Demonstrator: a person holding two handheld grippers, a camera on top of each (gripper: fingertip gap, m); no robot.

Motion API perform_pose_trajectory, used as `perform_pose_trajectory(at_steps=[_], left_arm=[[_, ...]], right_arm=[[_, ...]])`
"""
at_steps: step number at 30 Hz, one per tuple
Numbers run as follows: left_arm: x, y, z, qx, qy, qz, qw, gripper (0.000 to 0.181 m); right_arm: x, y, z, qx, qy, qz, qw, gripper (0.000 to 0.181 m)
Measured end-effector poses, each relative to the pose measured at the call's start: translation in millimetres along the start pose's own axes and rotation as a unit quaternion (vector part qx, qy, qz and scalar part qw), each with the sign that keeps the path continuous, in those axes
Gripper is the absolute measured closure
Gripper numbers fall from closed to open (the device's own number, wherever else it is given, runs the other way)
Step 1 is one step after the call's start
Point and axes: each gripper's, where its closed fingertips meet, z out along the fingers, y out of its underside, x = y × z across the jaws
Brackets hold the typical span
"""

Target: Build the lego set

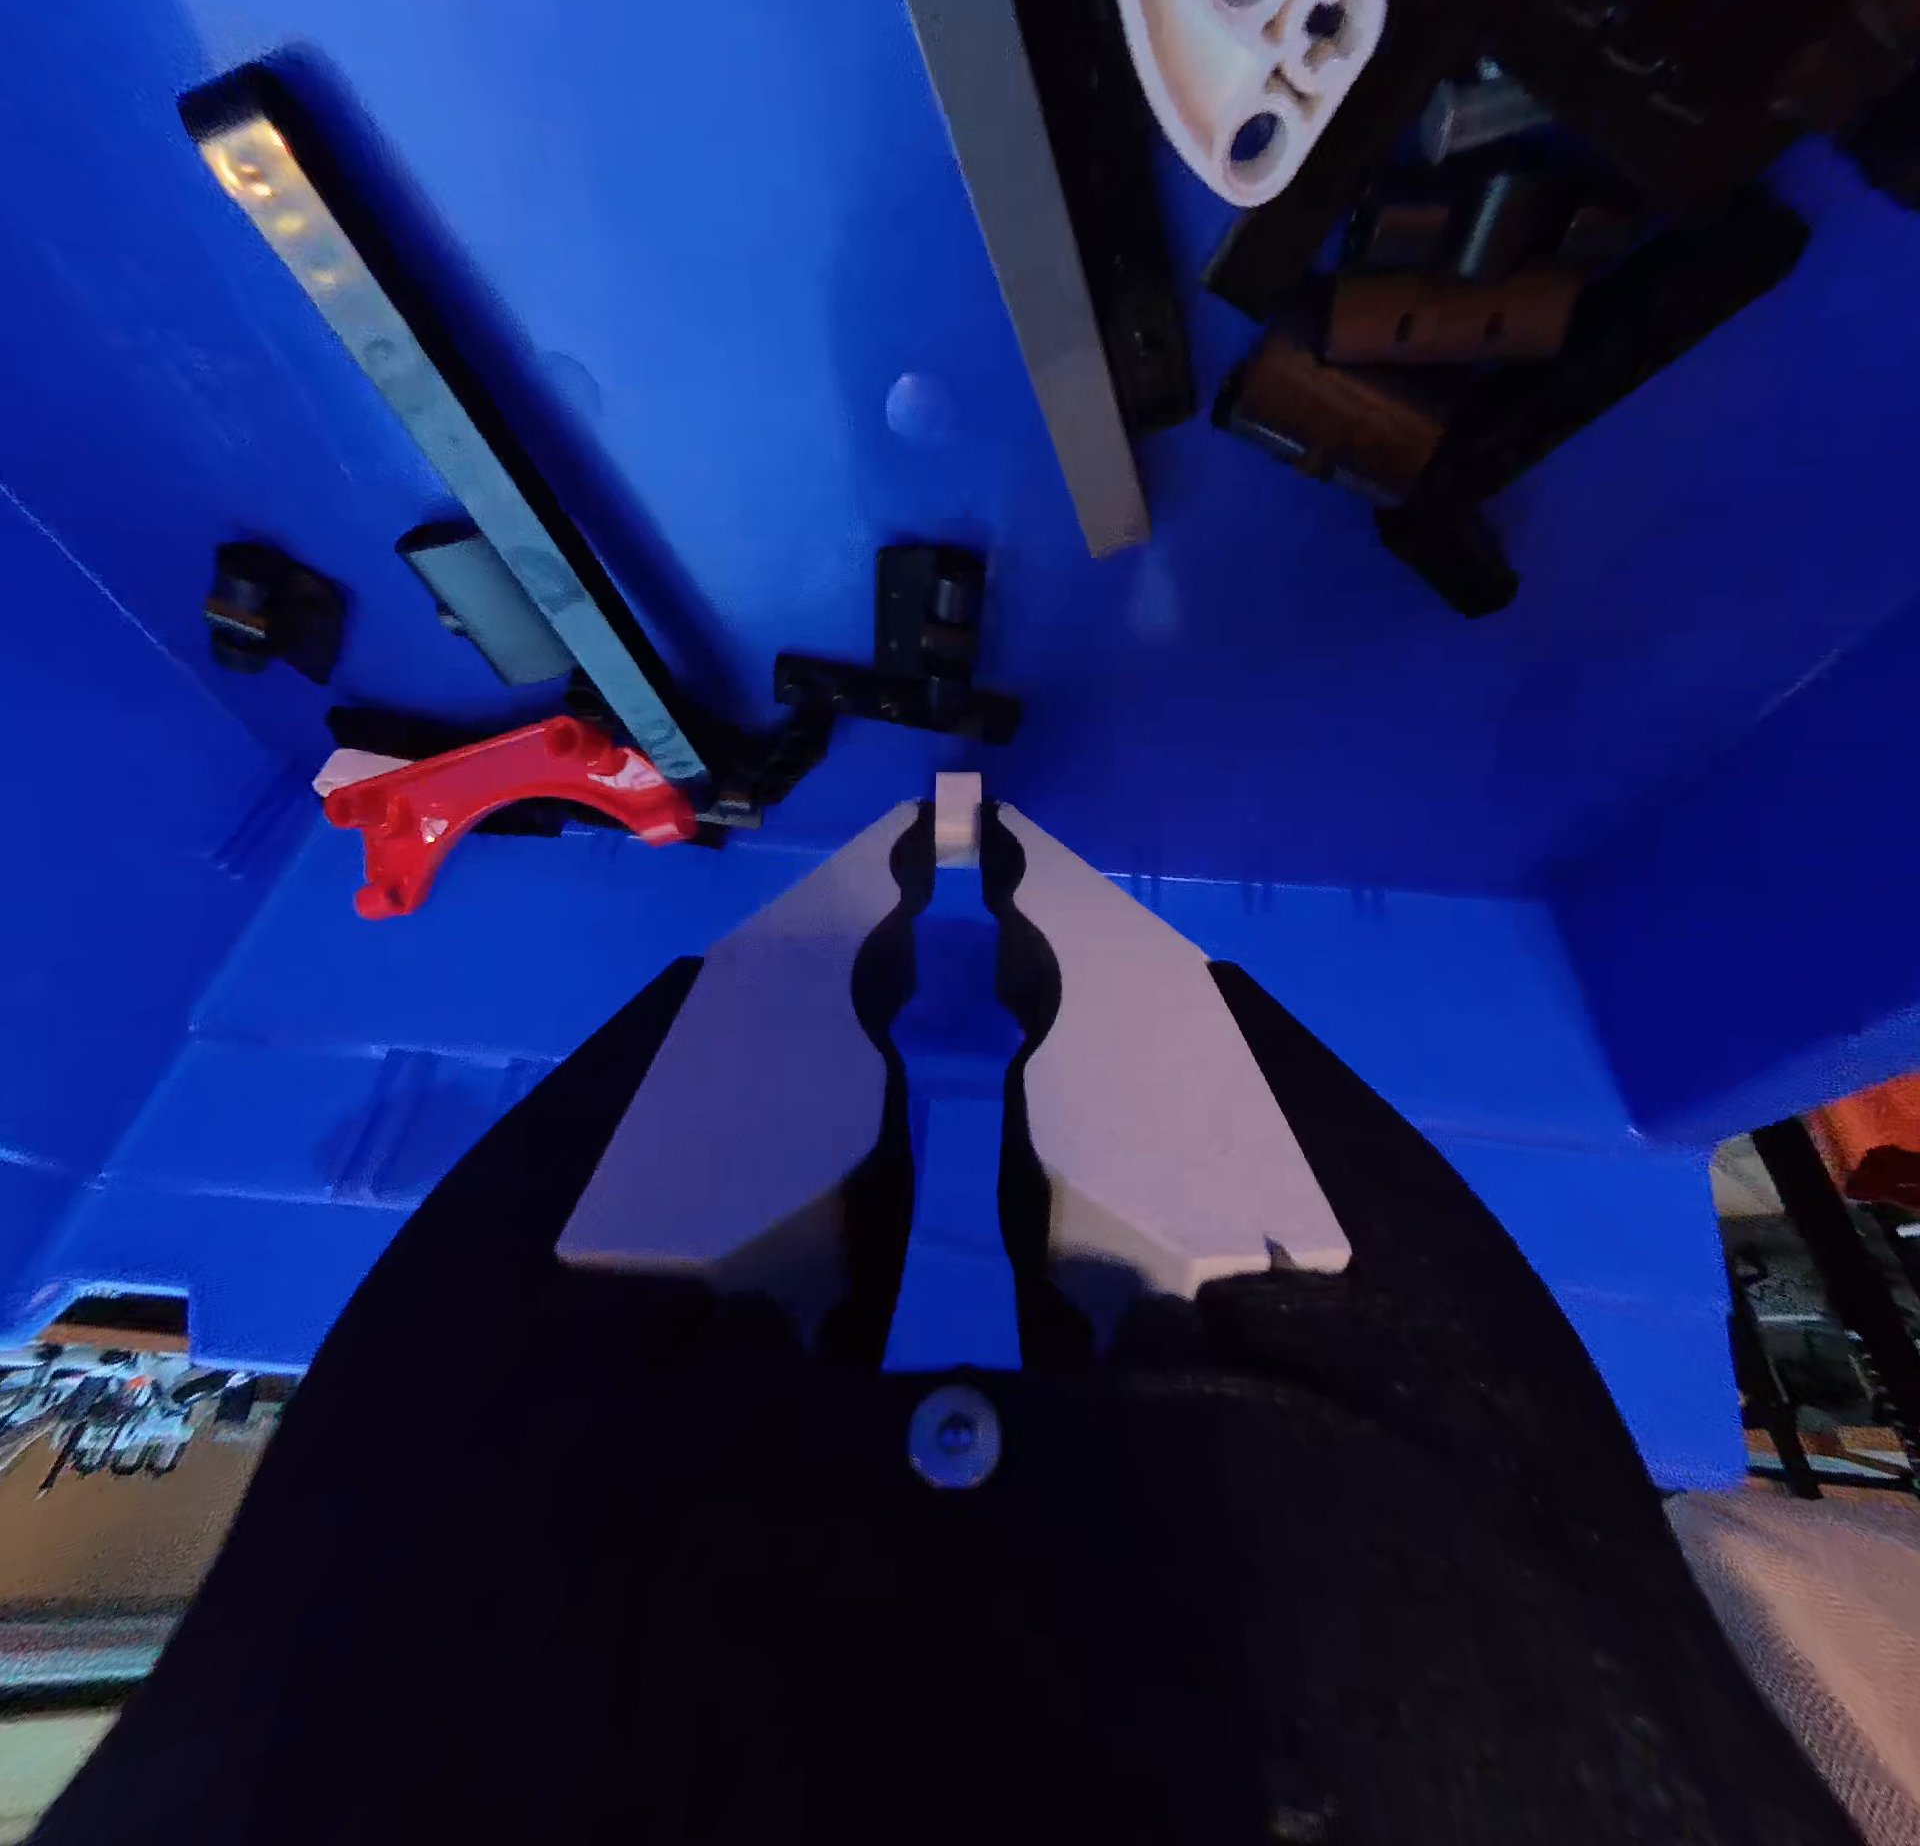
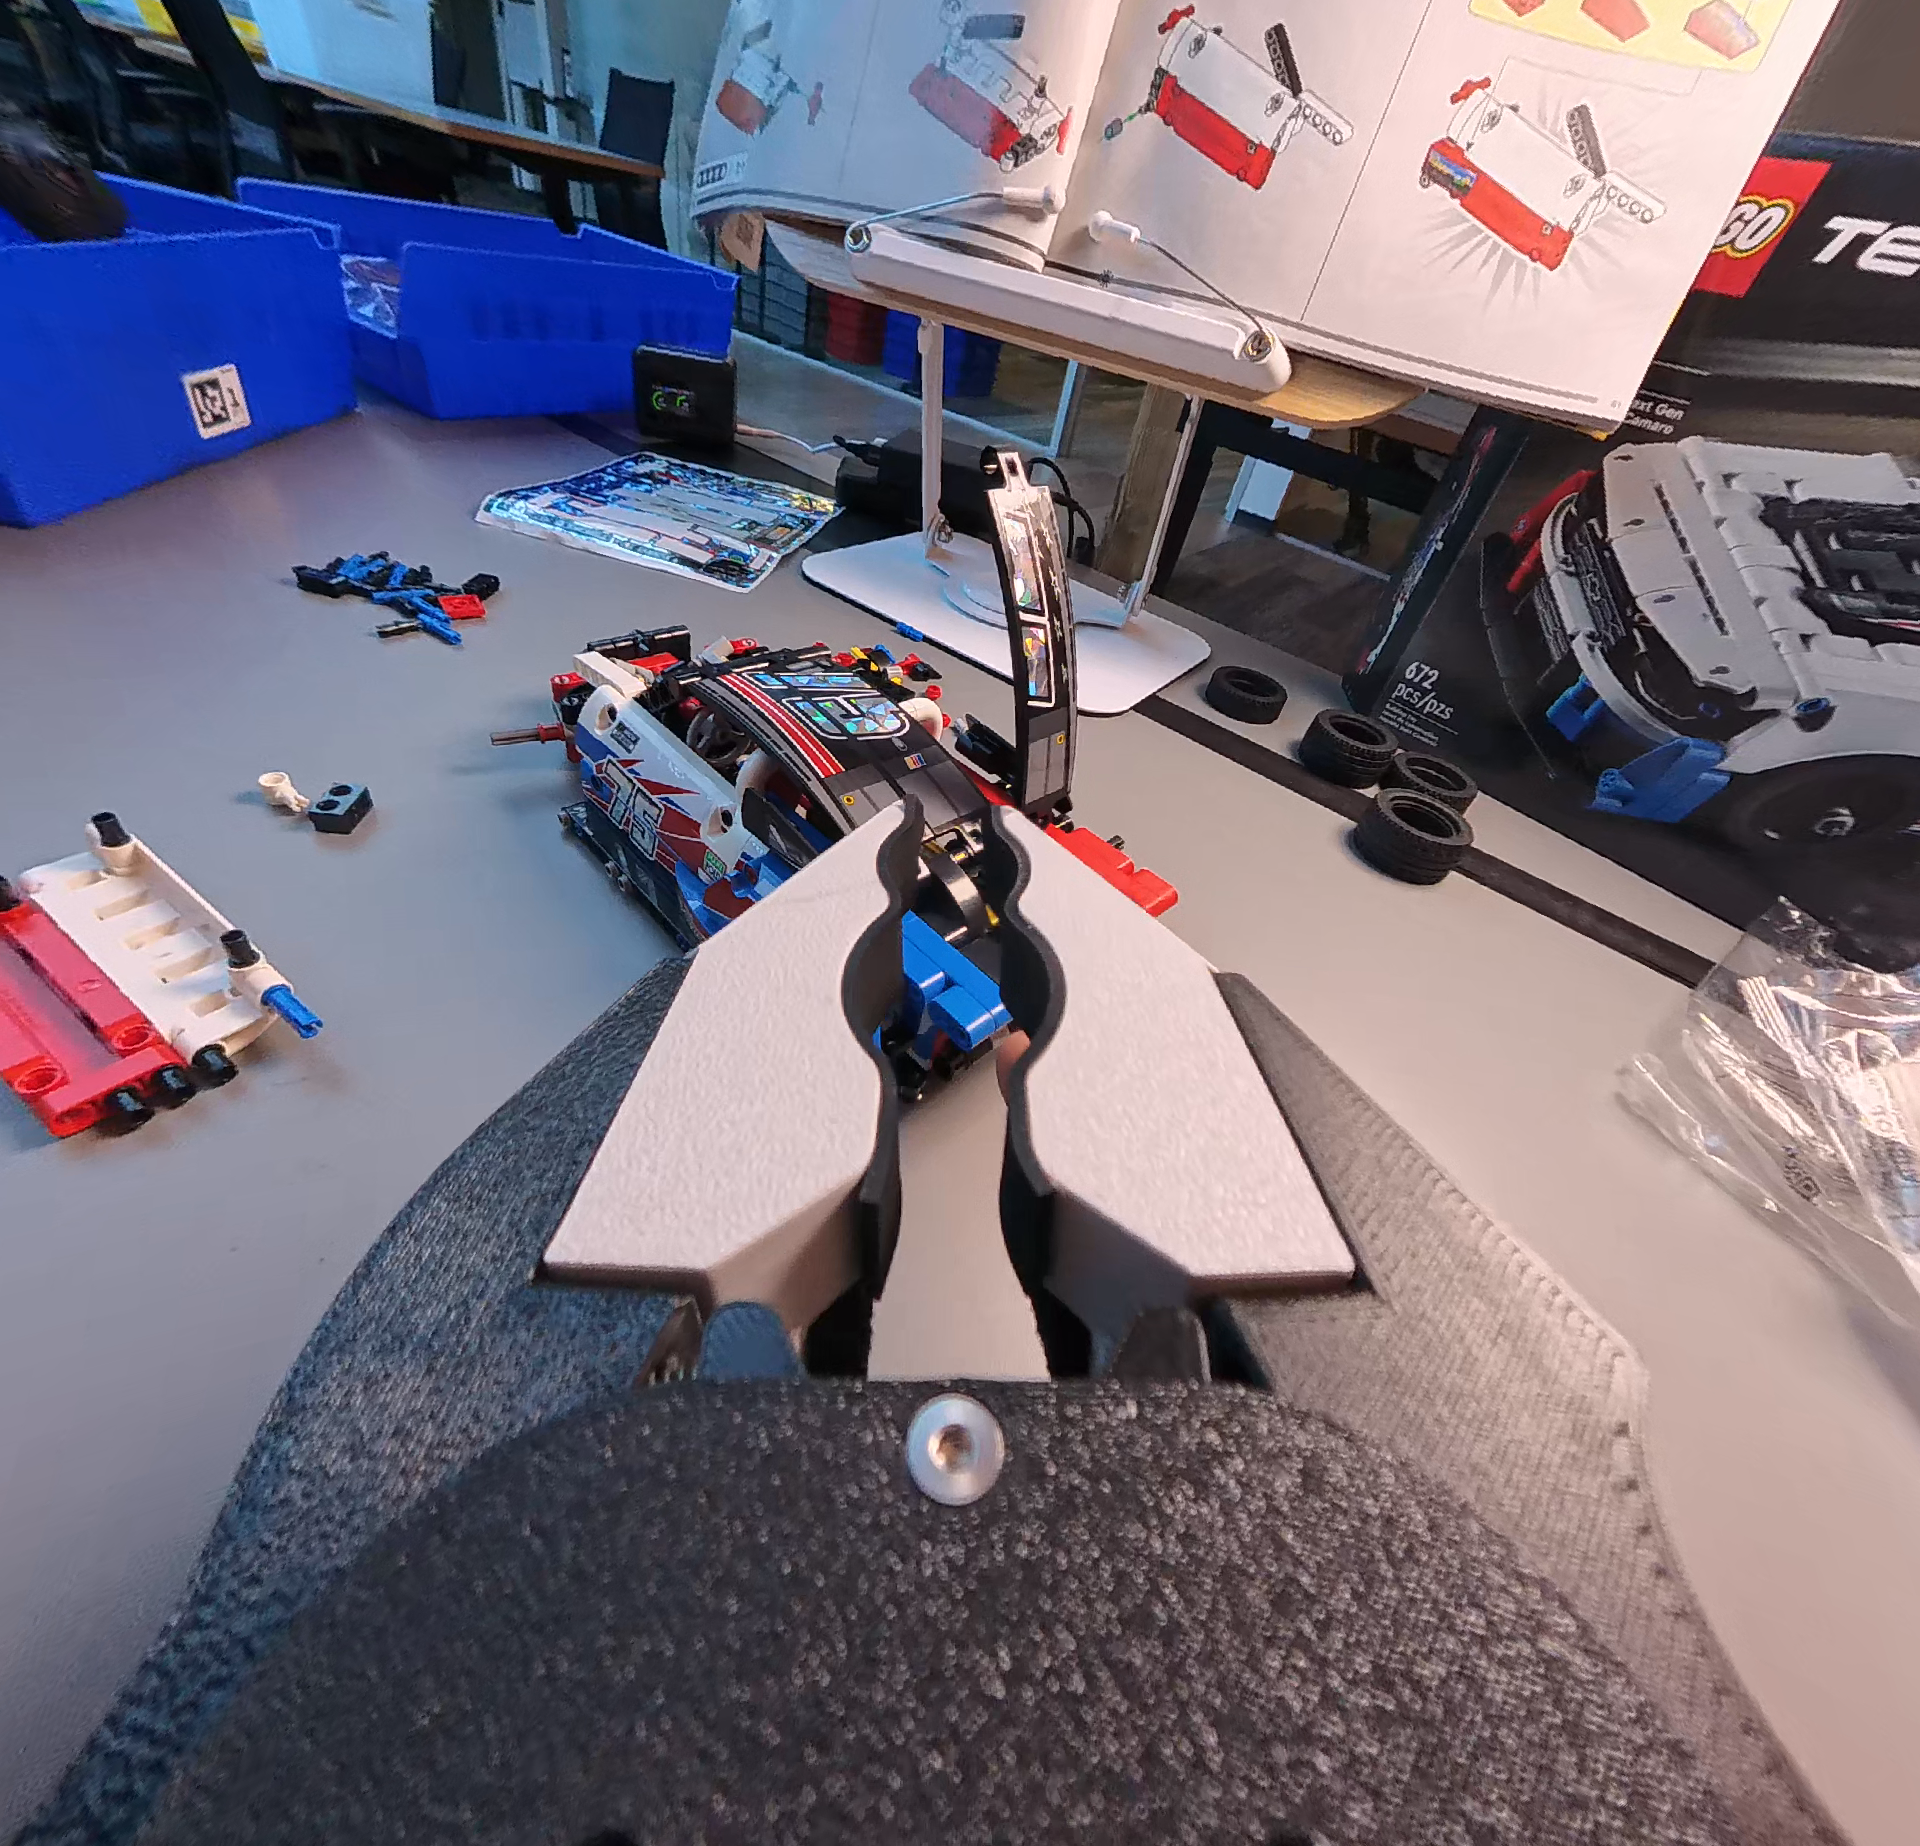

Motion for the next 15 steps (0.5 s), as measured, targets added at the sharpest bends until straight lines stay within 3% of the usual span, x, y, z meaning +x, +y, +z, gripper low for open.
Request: perform_pose_trajectory(at_steps=[3, 5, 7, 9, 11, 13, 15], left_arm=[[3, -1, -27, 0.052, -0.017, -0.012, 0.998, 0.175], [14, -21, -70, 0.156, -0.036, -0.009, 0.987, 0.175], [40, -54, -130, 0.299, -0.044, 0.009, 0.953, 0.175], [92, -91, -190, 0.429, -0.011, 0.051, 0.902, 0.175], [155, -125, -228, 0.507, 0.03, 0.106, 0.855, 0.175], [213, -162, -238, 0.538, 0.075, 0.153, 0.826, 0.175], [258, -201, -227, 0.538, 0.113, 0.19, 0.813, 0.175]], right_arm=[[0, -1, -1, 0.003, 0.0, 0.0, 1.0, 0.173], [0, -3, -2, 0.006, -0.001, -0.002, 1.0, 0.173], [-1, -4, -1, 0.008, -0.003, -0.005, 1.0, 0.173], [-4, -6, 0, 0.01, -0.008, -0.008, 1.0, 0.173], [-8, -7, 1, 0.011, -0.016, -0.013, 1.0, 0.173], [-14, -8, 1, 0.011, -0.023, -0.023, 0.999, 0.173], [-19, -10, -1, 0.013, -0.028, -0.035, 0.999, 0.173]])
